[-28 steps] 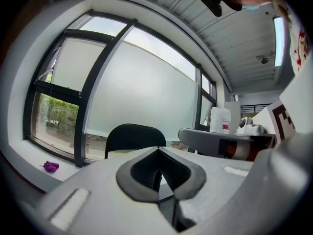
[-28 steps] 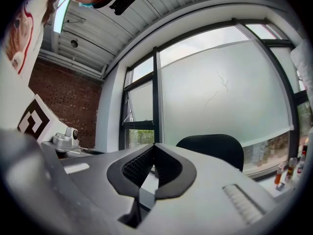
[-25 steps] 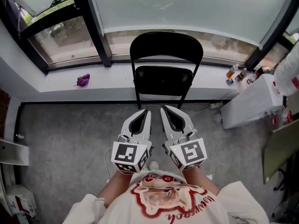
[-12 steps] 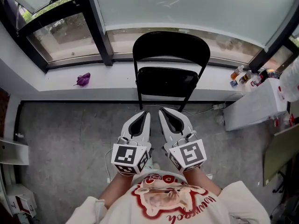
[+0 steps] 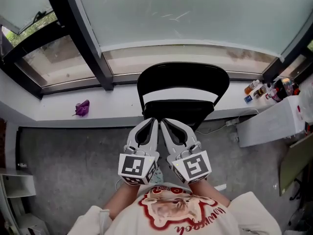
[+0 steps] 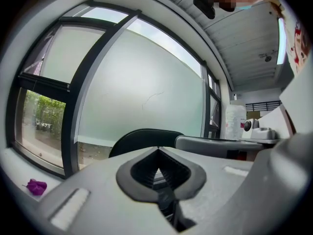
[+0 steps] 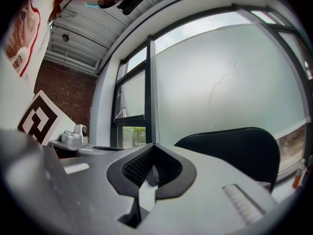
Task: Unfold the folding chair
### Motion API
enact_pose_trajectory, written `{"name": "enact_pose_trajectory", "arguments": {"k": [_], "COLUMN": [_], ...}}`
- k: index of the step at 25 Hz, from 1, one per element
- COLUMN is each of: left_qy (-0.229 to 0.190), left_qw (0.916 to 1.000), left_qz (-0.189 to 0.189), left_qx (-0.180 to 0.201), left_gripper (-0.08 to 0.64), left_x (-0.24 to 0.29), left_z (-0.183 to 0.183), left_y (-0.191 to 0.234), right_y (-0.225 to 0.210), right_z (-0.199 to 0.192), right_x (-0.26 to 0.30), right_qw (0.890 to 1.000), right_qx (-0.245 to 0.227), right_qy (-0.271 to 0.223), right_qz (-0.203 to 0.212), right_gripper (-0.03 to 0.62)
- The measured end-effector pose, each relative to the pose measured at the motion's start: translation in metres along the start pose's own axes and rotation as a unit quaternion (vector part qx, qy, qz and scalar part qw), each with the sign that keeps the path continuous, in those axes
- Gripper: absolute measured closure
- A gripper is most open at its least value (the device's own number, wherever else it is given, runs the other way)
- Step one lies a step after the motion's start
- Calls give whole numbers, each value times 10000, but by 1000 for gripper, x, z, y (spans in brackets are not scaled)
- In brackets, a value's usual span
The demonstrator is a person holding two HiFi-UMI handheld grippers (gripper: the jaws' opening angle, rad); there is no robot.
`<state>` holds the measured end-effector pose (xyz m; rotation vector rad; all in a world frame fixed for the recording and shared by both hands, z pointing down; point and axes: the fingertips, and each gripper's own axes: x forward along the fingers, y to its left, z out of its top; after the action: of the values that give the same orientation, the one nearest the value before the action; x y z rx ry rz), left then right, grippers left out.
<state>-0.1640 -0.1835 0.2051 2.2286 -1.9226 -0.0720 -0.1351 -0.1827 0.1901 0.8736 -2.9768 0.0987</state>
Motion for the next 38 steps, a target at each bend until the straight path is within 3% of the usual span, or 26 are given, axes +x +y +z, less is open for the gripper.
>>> {"name": "enact_pose_trajectory", "arguments": {"k": [6, 12, 17, 24, 26, 29, 33, 38], "left_qy": [7, 88, 335, 835, 1027, 1259, 1284, 1386], "left_qw": [9998, 9998, 9982, 9937, 9925, 9916, 9915, 9901], "left_qz": [-143, -39, 396, 742, 670, 274, -178, -173], "left_qx": [131, 189, 307, 2, -20, -128, -151, -140], "left_gripper": [555, 555, 555, 555, 545, 483, 396, 389], "left_x": [59, 86, 94, 99, 104, 116, 125, 131], "left_z": [16, 13, -14, -71, -94, -123, -136, -154], "left_y": [55, 87, 121, 170, 177, 178, 179, 184], "right_y": [-28, -48, -56, -64, -66, -67, -63, -60], "right_z": [-1, -17, -39, -78, -89, -100, -113, -127], "right_x": [74, 96, 106, 109, 110, 113, 115, 120], "right_qw": [9998, 9988, 9971, 9925, 9913, 9899, 9888, 9875], "right_qx": [100, 181, 324, 602, 665, 754, 758, 867], "right_qy": [-11, 308, 663, 1043, 1111, 1173, 1250, 1287], "right_qz": [-177, -338, -204, -210, -227, -263, -283, -275], "right_gripper": [571, 571, 571, 571, 571, 571, 571, 571]}}
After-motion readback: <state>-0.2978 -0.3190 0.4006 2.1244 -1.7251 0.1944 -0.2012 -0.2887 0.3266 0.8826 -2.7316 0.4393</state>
